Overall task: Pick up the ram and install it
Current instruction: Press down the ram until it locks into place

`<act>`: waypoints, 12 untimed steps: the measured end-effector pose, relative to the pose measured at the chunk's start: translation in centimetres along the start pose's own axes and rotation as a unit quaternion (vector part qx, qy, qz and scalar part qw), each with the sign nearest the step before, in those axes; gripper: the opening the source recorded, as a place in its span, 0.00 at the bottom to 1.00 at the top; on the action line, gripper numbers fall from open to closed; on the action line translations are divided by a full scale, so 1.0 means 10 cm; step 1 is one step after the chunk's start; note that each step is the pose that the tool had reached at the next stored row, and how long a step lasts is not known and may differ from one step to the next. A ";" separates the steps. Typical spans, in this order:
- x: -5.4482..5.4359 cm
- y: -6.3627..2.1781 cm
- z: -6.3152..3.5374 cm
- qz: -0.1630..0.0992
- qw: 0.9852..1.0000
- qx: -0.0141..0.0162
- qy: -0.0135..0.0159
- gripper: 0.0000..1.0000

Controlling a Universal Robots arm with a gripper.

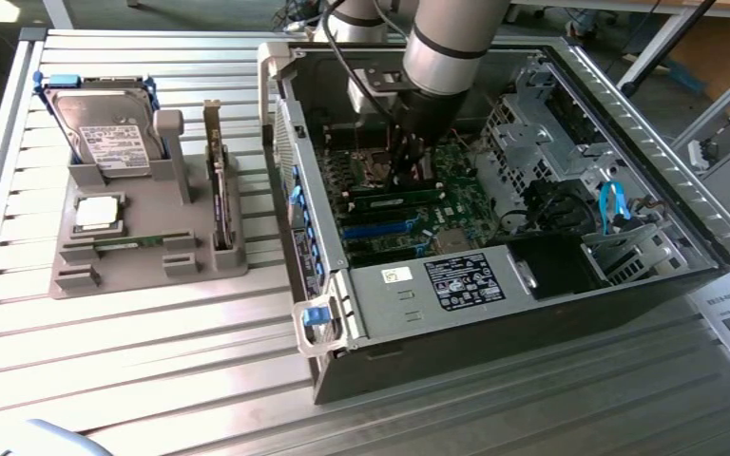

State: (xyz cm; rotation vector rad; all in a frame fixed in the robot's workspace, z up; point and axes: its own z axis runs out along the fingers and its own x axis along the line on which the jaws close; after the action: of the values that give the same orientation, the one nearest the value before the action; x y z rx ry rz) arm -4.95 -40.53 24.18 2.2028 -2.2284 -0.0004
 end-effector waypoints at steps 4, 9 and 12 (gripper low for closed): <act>0.00 0.001 -0.111 0.000 1.000 0.000 0.000 0.10; 0.00 0.002 -0.257 0.000 1.000 0.000 0.001 0.10; 0.00 0.002 -0.345 0.000 1.000 0.000 0.001 0.10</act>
State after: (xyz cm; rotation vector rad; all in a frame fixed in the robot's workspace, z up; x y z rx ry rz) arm -4.95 -40.53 27.63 2.2022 -2.2277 0.0008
